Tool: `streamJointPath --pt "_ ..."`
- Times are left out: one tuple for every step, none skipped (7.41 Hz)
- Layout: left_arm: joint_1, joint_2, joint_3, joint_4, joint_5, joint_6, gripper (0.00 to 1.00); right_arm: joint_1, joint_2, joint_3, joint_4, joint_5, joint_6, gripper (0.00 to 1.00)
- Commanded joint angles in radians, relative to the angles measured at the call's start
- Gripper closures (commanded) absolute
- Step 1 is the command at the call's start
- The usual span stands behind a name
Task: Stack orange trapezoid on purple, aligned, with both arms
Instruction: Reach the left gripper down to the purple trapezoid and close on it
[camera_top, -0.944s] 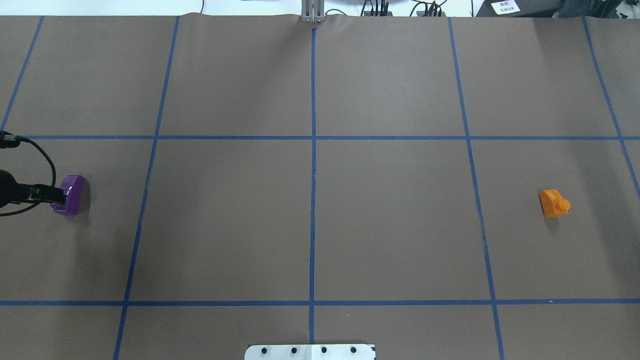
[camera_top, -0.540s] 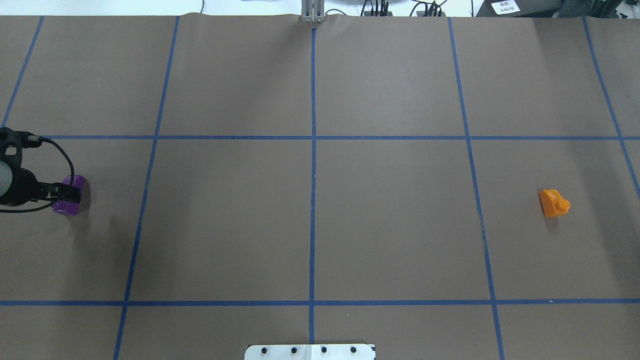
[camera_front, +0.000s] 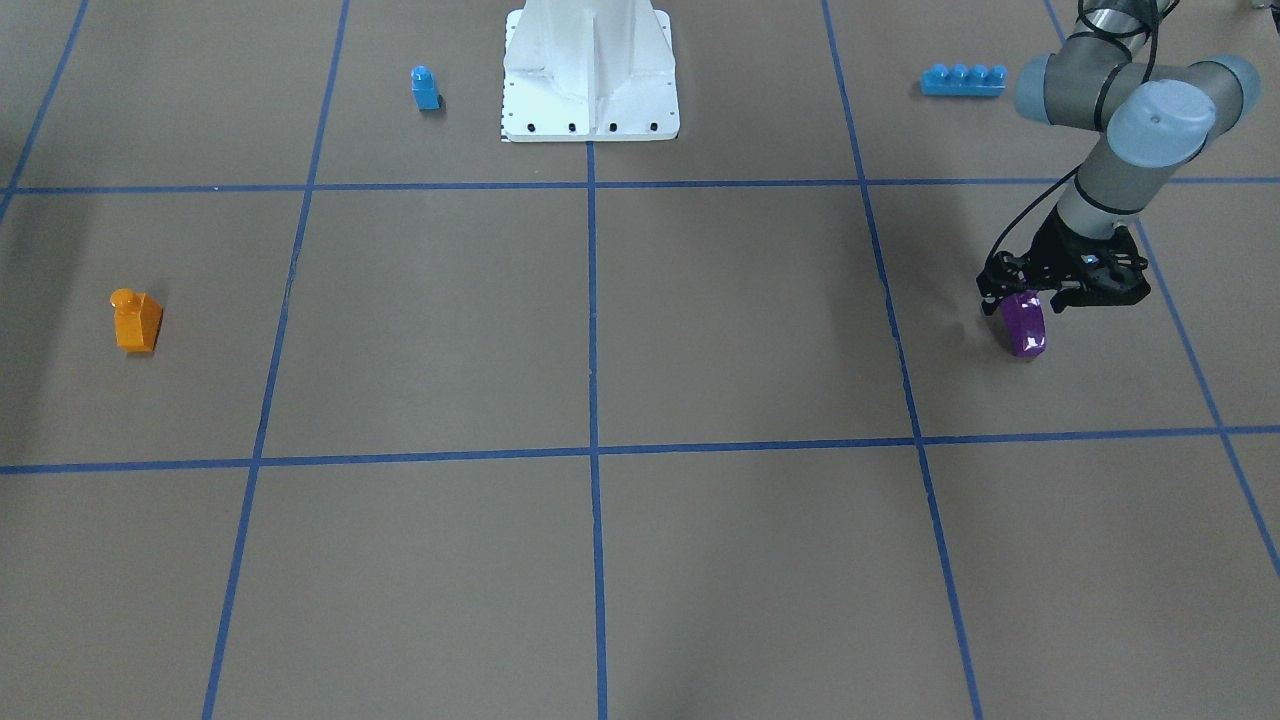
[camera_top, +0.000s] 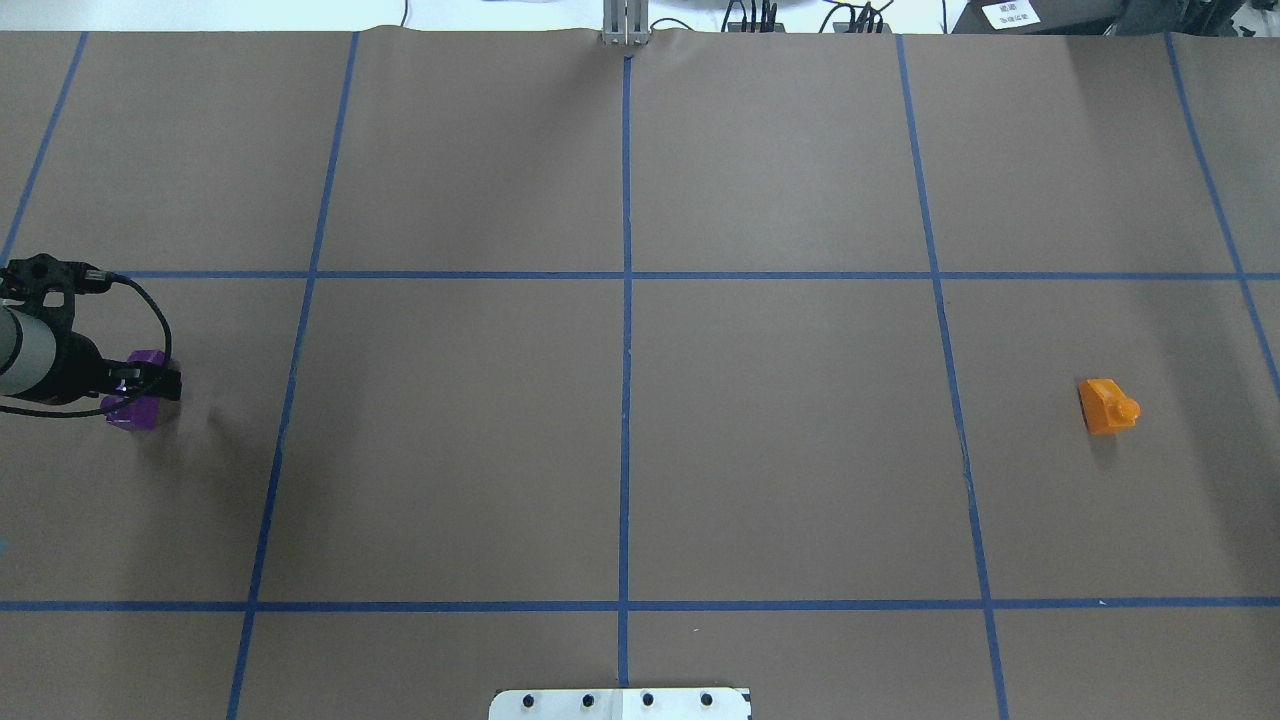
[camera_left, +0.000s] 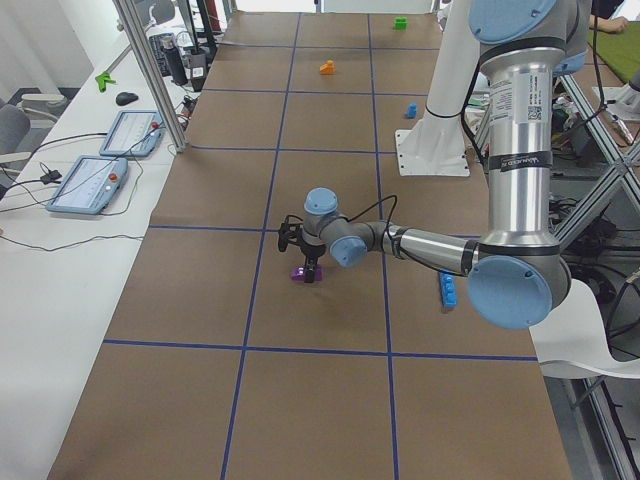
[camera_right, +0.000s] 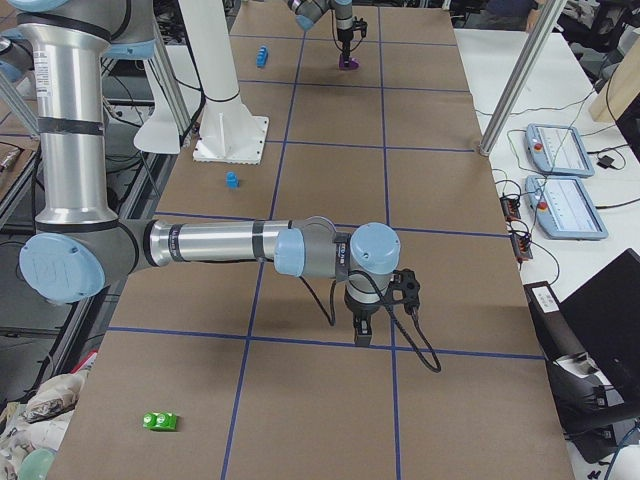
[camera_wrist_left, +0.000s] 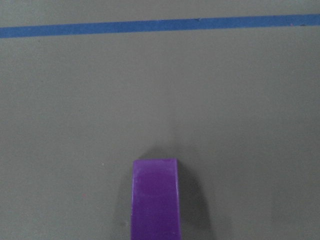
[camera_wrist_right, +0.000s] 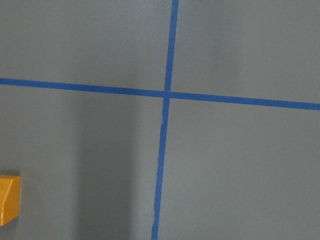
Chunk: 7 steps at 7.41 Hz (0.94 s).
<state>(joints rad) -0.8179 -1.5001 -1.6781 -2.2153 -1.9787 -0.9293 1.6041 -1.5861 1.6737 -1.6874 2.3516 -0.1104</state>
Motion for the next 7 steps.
streamJointPath --pt "0.0 0.0 0.034 -0.064 -0.012 -0.006 0.15 0.0 0.0 0.001 0.002 0.0 0.0 0.0" --pt "0.0 0.001 0.031 -0.063 -0.012 -0.006 0.32 0.0 0.0 0.001 0.002 0.0 0.0 0.0" --pt "0.0 0.006 0.029 -0.063 -0.011 -0.006 0.65 0.0 0.0 0.001 0.002 0.0 0.0 0.0" --pt "-0.001 0.008 0.02 -0.057 -0.012 -0.009 1.0 -0.001 0.0 0.001 0.002 0.0 0.0 0.0" --pt "-0.003 0.011 0.011 -0.05 -0.017 -0.008 1.0 0.0 0.0 0.001 0.002 0.003 0.0 0.0" --pt "-0.004 0.011 -0.023 -0.028 -0.066 -0.008 1.0 0.0 0.0 0.004 0.002 0.012 0.0 0.0" --pt "-0.004 0.003 -0.09 0.039 -0.077 -0.008 1.0 0.0 0.0 0.008 0.002 0.012 0.0 0.0"
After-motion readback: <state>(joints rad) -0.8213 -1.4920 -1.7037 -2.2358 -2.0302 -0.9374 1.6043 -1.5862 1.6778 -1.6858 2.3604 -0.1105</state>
